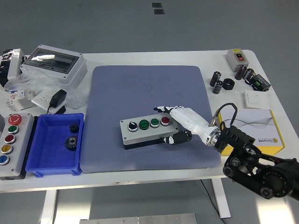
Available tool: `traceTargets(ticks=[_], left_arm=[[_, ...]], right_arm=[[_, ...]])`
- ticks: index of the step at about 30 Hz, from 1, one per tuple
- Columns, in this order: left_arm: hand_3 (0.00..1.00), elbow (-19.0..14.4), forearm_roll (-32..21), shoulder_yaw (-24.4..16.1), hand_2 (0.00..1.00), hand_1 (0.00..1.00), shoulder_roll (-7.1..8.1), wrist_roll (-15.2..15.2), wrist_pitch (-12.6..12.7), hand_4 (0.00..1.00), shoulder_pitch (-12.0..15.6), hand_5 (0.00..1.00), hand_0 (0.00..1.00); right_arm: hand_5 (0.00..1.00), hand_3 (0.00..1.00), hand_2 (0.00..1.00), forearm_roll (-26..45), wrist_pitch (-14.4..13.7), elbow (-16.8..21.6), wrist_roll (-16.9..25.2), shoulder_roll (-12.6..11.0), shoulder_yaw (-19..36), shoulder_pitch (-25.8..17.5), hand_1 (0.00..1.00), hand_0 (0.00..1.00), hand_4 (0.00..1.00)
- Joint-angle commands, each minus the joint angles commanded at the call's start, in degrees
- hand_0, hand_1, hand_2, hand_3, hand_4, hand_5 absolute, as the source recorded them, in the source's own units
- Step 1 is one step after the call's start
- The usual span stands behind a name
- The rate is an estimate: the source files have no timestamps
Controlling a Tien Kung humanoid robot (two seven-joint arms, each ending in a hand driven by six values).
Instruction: Pick up the button,place it on the desk,press the button,press the button
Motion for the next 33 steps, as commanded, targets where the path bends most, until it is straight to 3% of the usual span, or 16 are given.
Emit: traceTargets(ticks=[27,33], left_arm=[[0.597,0.00,0.36,-0.13,0.527,0.541,0.06,-0.04,-0.07,0.616,-0.03,0.186,0.624],[0.594,0.00,0.17,-0.04,0.527,0.539,0.07,-0.08,-0.10,0.614,-0.06,0.181,0.624]], right_arm=[[0.003,0.979,0.890,3.44,2.06,4.53,1.04,-4.33,1.52,-0.80,0.878,0.928,0.652],[0.002,0.985,0.891,6.98,4.32,10.12,1.74,-7.85,6.06,-2.84,0.879,0.928,0.654]])
